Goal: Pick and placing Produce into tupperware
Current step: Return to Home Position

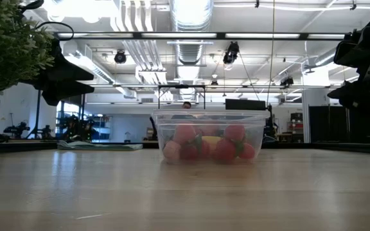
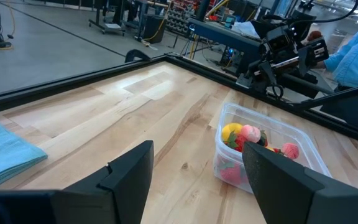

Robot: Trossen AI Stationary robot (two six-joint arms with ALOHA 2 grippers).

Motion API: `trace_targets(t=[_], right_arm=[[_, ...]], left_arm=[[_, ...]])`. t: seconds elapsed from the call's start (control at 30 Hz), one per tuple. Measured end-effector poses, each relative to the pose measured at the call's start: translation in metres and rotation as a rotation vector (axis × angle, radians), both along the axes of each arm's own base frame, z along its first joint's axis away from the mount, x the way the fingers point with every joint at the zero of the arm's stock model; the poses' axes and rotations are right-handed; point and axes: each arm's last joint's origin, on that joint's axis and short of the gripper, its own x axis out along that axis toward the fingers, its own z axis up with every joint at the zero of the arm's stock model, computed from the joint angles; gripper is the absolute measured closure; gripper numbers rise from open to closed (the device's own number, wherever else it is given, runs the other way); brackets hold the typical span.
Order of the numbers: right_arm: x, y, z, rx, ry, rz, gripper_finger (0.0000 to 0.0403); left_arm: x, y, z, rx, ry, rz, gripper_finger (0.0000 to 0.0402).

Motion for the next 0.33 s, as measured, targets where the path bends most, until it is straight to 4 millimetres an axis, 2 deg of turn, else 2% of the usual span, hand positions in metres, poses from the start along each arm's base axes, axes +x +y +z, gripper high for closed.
trace_targets(t=[0.33], right_arm=[[0.0,0.0,0.0,0.0,0.0,0.0,0.0117]], left_arm=[[0.0,0.0,0.0,0.0,0.0,0.0,0.0168]])
